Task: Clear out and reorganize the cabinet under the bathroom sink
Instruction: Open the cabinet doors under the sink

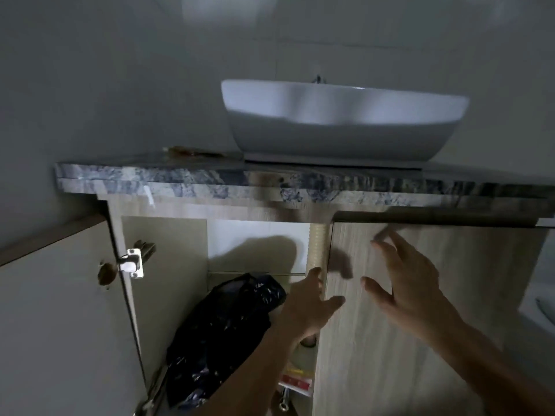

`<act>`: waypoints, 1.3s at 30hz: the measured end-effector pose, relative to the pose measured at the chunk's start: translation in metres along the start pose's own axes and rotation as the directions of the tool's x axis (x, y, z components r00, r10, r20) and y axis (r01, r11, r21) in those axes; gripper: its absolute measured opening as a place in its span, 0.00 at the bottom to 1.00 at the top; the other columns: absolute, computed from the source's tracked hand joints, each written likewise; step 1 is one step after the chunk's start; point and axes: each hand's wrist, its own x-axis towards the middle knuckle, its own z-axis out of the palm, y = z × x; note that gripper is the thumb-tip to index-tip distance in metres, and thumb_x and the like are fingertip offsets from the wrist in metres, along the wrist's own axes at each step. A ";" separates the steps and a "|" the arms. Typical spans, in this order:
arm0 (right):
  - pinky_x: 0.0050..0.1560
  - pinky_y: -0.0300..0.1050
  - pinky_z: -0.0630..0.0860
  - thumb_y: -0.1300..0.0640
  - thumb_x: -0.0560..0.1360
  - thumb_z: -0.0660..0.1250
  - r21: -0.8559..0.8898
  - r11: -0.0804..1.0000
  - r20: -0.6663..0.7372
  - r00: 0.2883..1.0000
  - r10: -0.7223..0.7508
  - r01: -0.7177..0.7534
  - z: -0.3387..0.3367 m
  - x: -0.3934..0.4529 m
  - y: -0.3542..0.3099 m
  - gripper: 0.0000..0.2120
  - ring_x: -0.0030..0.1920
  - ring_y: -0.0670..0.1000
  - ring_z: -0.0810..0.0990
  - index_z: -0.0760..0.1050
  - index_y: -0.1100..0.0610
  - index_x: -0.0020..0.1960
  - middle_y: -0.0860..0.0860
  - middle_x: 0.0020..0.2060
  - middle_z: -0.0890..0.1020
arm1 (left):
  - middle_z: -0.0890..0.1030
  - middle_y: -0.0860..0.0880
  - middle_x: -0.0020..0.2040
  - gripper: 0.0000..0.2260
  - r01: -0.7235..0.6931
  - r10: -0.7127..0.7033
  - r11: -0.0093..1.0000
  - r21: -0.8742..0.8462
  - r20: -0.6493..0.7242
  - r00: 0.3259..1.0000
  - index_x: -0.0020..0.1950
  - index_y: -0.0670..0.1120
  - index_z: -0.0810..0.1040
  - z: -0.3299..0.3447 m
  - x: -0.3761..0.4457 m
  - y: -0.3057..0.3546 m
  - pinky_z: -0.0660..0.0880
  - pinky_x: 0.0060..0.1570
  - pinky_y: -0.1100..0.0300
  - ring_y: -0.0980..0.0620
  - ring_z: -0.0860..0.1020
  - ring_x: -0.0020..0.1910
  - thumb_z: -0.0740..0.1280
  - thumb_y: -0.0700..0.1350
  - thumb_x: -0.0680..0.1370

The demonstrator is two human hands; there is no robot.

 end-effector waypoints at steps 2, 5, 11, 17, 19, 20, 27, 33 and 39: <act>0.69 0.61 0.62 0.48 0.72 0.68 -0.010 0.999 -0.114 0.993 -0.035 0.034 0.010 0.011 0.002 0.30 0.71 0.55 0.65 0.62 0.53 0.70 0.53 0.69 0.65 | 0.76 0.64 0.57 0.13 -0.101 0.101 0.994 -0.052 -0.007 0.995 0.57 0.61 0.72 0.004 0.015 -0.002 0.69 0.62 0.63 0.67 0.73 0.58 0.69 0.47 0.76; 0.71 0.63 0.58 0.47 0.73 0.65 -0.026 0.999 -0.130 0.991 -0.036 0.033 0.021 0.022 0.006 0.31 0.75 0.52 0.57 0.58 0.51 0.71 0.50 0.68 0.68 | 0.78 0.64 0.50 0.07 -0.170 0.167 0.979 -0.116 -0.033 0.985 0.47 0.56 0.75 0.014 0.029 -0.006 0.66 0.55 0.74 0.73 0.73 0.53 0.68 0.43 0.76; 0.71 0.66 0.54 0.44 0.73 0.65 -0.103 0.994 -0.171 0.985 0.013 -0.031 0.032 0.029 0.008 0.34 0.75 0.49 0.55 0.56 0.52 0.74 0.49 0.72 0.65 | 0.82 0.57 0.40 0.08 -0.165 0.160 0.957 -0.240 -0.042 0.986 0.47 0.48 0.78 0.026 0.046 -0.020 0.73 0.44 0.67 0.63 0.79 0.41 0.70 0.52 0.75; 0.64 0.64 0.67 0.38 0.72 0.56 -0.169 0.981 -0.304 0.952 0.042 -0.098 0.045 0.038 0.005 0.34 0.68 0.58 0.68 0.64 0.58 0.70 0.55 0.66 0.71 | 0.82 0.55 0.47 0.20 -0.102 0.152 0.907 -0.409 0.091 0.984 0.54 0.49 0.78 0.032 0.056 -0.042 0.76 0.53 0.58 0.57 0.81 0.49 0.70 0.61 0.71; 0.63 0.63 0.67 0.38 0.71 0.56 -0.168 0.979 -0.327 0.943 0.056 -0.116 0.047 0.040 0.003 0.34 0.67 0.59 0.69 0.65 0.59 0.70 0.57 0.66 0.72 | 0.82 0.58 0.48 0.15 -0.082 0.146 0.892 -0.444 0.112 0.983 0.54 0.53 0.79 0.033 0.053 -0.043 0.75 0.53 0.66 0.61 0.80 0.49 0.70 0.60 0.72; 0.63 0.62 0.67 0.38 0.71 0.56 -0.166 0.979 -0.329 0.942 0.060 -0.120 0.046 0.041 0.003 0.34 0.67 0.59 0.70 0.66 0.59 0.70 0.57 0.65 0.72 | 0.82 0.59 0.49 0.14 -0.054 0.129 0.880 -0.472 0.129 0.983 0.56 0.54 0.79 0.033 0.050 -0.041 0.73 0.50 0.71 0.64 0.80 0.50 0.70 0.58 0.73; 0.66 0.62 0.64 0.39 0.72 0.65 -0.150 0.980 -0.210 0.973 0.100 -0.133 0.021 0.029 -0.007 0.33 0.70 0.57 0.66 0.62 0.54 0.71 0.55 0.69 0.68 | 0.81 0.61 0.46 0.10 0.106 -0.045 0.799 -0.592 0.117 0.992 0.52 0.50 0.80 0.032 0.020 -0.018 0.67 0.42 0.72 0.67 0.76 0.47 0.71 0.53 0.74; 0.73 0.62 0.53 0.38 0.76 0.59 -0.134 0.984 -0.063 0.992 0.109 -0.117 -0.029 -0.024 -0.010 0.33 0.75 0.53 0.56 0.55 0.52 0.74 0.50 0.74 0.58 | 0.84 0.55 0.47 0.04 0.057 -0.065 0.776 -0.628 0.010 0.998 0.48 0.51 0.83 0.056 -0.048 0.010 0.71 0.42 0.73 0.62 0.80 0.48 0.72 0.48 0.74; 0.71 0.65 0.55 0.35 0.76 0.56 0.012 0.992 -0.042 0.992 0.123 -0.123 -0.078 -0.088 -0.006 0.34 0.71 0.55 0.64 0.59 0.55 0.73 0.50 0.73 0.62 | 0.80 0.49 0.38 0.03 -0.052 -0.017 0.880 -0.472 -0.142 0.990 0.44 0.54 0.78 0.096 -0.119 0.044 0.71 0.34 0.64 0.53 0.76 0.35 0.69 0.46 0.77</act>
